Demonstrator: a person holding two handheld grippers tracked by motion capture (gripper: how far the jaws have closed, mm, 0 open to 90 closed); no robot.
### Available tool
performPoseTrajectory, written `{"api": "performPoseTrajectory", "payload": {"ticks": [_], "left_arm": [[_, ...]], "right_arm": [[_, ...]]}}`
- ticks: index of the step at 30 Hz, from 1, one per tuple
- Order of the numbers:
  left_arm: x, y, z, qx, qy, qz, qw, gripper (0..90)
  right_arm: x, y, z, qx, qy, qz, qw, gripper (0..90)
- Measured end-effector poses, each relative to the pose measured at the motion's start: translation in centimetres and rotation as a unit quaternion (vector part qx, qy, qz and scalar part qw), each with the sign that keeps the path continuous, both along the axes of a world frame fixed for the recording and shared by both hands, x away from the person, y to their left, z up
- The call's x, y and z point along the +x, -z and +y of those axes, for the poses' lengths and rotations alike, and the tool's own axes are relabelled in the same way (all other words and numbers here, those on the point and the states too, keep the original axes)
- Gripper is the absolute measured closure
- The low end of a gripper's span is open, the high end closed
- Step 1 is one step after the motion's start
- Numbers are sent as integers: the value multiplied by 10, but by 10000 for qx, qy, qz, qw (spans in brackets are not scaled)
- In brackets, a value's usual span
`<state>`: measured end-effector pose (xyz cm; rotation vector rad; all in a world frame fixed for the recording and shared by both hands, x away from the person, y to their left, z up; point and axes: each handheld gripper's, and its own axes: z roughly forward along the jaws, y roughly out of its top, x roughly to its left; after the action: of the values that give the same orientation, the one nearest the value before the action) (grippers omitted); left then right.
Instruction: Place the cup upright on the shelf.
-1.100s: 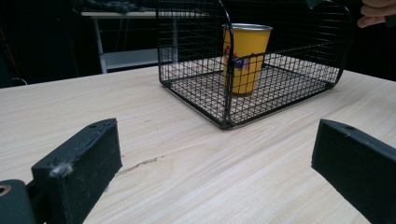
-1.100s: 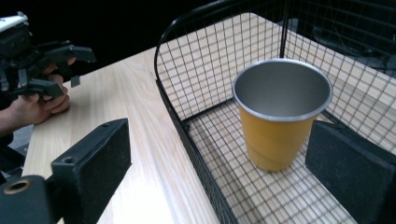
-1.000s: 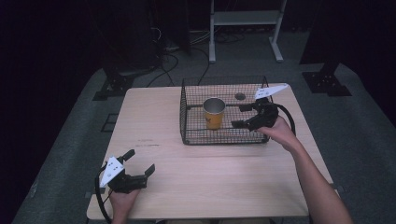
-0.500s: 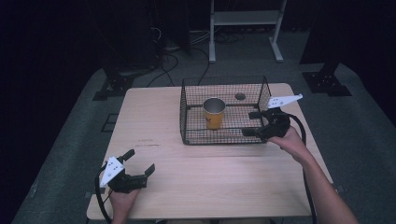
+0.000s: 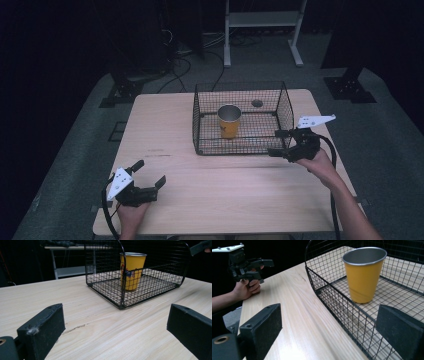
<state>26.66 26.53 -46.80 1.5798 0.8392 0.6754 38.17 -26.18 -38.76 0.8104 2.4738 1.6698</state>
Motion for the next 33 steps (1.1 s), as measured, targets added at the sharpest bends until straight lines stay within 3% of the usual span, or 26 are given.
{"api": "performPoseTrajectory", "payload": {"ticks": [3, 8, 16, 23, 33], "left_arm": [[0, 0, 0, 1, -4, -3, 10000, 8], [0, 0, 0, 24, -3, 2, 10000, 8], [0, 0, -1, 46, -2, -2, 10000, 8], [0, 0, -1, 43, 1, -6, 10000, 8], [0, 0, -2, 56, 4, -10, 10000, 8]], "right_arm": [[-6, 4, -6, 159, 39, -38, 9999, 61], [-17, 11, -14, 174, 134, -109, 9997, 61], [-28, 27, -23, 278, 248, 2, 9993, 61], [-35, 41, -29, 210, 320, 140, 9992, 61], [-47, 49, -39, 340, 497, 89, 9981, 61]]}}
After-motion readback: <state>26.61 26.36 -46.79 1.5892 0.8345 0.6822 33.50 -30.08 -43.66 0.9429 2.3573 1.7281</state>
